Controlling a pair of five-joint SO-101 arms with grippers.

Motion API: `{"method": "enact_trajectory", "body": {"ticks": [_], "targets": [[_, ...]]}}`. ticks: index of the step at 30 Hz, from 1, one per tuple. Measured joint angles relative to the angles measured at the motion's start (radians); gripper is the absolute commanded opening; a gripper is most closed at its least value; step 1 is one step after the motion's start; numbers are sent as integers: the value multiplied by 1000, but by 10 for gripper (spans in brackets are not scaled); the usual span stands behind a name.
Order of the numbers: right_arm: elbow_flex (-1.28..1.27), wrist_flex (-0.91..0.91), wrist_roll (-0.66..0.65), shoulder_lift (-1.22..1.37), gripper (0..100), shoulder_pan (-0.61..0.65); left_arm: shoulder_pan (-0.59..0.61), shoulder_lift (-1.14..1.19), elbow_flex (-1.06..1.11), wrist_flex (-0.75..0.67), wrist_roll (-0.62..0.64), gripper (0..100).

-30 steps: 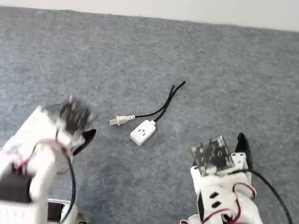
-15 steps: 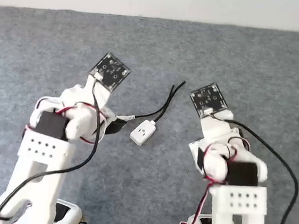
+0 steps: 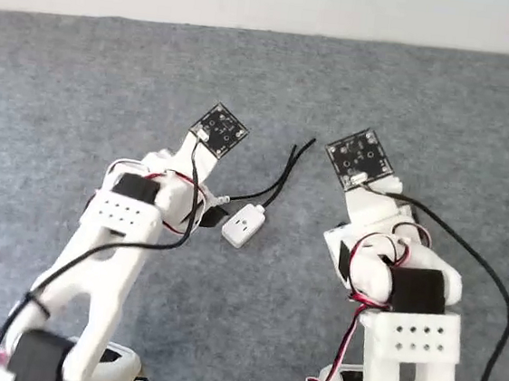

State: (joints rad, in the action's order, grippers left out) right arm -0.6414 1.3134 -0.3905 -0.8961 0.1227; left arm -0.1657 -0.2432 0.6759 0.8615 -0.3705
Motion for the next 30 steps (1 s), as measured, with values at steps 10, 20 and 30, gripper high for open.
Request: {"method": "enact_trajectory", "body": {"ticks": [10, 20, 30], "targets": [[152, 63, 2, 6, 314, -86, 23, 373, -267, -11, -71, 319], [137, 61, 2, 9, 314, -81, 23, 634, -499, 118, -71, 319], [100, 43, 5, 9, 314, -78, 12, 637, -506, 147, -74, 160]]}}
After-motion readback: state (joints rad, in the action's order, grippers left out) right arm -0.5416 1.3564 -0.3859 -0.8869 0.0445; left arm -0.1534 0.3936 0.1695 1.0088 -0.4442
